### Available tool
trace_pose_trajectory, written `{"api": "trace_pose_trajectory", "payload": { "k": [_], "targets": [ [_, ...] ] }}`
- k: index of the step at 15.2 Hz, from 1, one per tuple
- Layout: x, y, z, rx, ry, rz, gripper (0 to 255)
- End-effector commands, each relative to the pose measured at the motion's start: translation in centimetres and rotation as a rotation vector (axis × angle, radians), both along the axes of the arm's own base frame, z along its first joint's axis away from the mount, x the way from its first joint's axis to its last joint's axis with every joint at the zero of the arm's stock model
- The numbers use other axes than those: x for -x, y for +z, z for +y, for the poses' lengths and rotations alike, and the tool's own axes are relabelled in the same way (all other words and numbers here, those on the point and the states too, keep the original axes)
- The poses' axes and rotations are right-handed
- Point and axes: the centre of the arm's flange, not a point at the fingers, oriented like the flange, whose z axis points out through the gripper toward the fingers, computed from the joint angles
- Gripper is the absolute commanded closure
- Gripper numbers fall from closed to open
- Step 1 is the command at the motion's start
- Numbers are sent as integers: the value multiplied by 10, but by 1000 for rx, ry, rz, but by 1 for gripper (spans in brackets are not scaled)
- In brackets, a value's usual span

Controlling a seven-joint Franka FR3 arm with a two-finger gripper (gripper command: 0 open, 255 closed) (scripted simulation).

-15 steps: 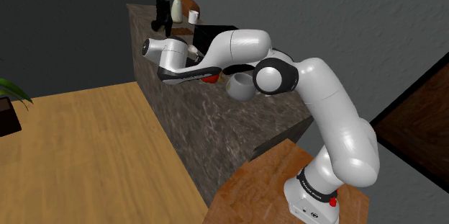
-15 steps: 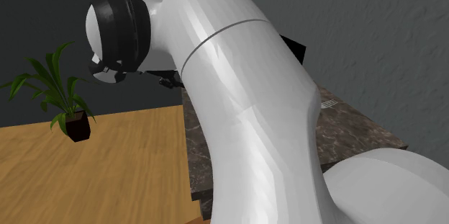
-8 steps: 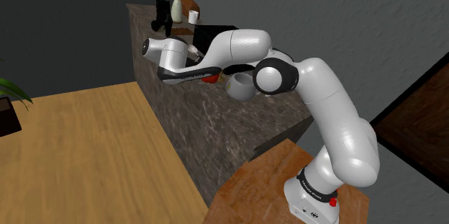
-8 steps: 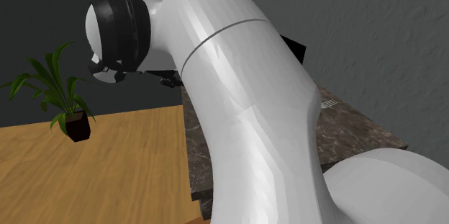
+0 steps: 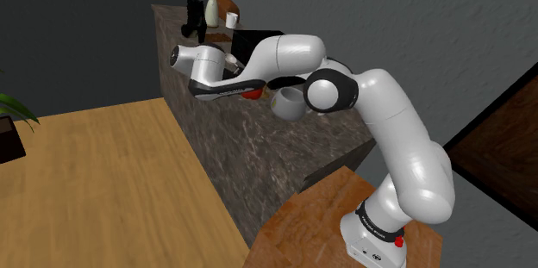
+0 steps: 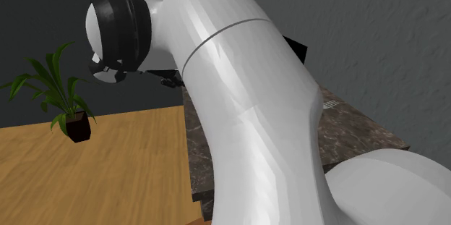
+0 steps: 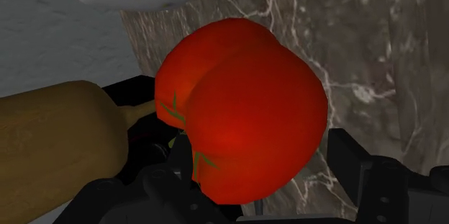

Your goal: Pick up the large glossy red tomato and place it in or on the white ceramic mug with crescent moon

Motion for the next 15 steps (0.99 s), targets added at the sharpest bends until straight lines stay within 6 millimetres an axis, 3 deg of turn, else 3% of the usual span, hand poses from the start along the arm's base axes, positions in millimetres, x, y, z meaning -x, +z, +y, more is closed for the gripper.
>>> {"api": "trace_pose_trajectory", "payload": {
  "k": [1, 15],
  "targets": [
    [0, 8, 0, 0, -1, 1, 255],
    [0, 82, 0, 0, -1, 1, 255]
  ]
}}
